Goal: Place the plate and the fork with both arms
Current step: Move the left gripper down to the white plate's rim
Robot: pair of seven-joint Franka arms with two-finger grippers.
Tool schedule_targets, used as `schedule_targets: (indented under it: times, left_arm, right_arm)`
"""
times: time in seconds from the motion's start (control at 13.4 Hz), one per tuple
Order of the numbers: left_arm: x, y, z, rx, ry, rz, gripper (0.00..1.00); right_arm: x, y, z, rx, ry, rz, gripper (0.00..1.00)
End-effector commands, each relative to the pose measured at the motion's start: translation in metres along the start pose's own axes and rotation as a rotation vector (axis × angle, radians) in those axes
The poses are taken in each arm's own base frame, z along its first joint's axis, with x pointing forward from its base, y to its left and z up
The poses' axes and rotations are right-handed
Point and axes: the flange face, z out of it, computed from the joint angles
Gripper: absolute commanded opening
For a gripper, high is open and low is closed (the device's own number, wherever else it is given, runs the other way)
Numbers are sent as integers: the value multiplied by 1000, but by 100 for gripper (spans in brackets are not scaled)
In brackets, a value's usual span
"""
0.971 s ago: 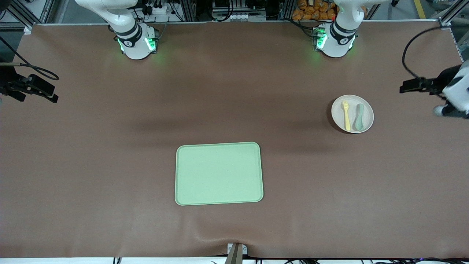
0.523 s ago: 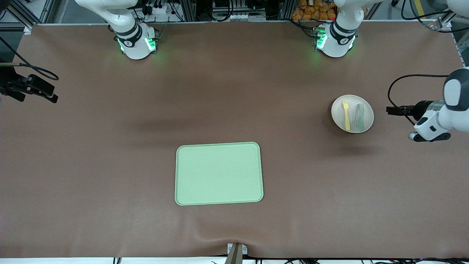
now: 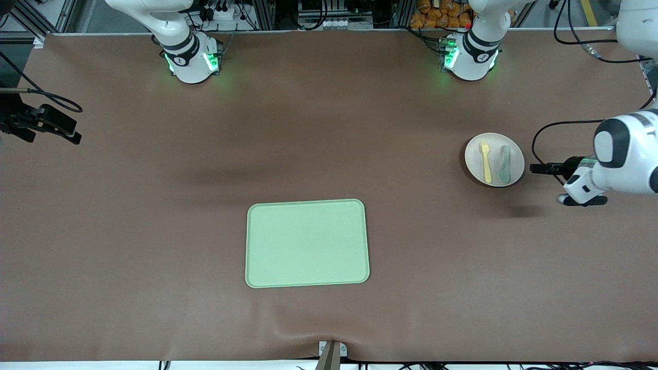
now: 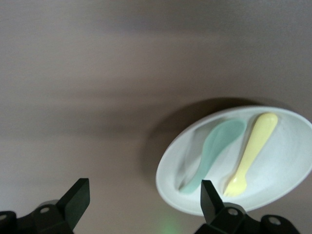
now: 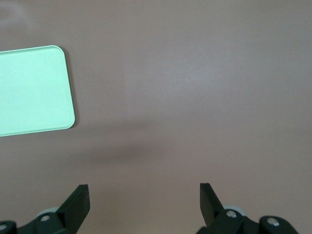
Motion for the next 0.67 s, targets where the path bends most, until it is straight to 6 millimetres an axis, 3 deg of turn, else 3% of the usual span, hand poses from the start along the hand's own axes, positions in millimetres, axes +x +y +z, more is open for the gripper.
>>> schedule_targets:
  times: [0.0,0.3,0.6]
  left_arm:
    - [5,6,23,1,0,19,100]
    - [9,8,54,-2,-55,35,100]
    - [6,9,64,-6,-75,38,100]
  right_arm:
    - [1,0,-4,-2,-2,7,100]
    - [1,0,-4,-2,-2,7,100]
    - [0,0,-4,-2,-3,7,100]
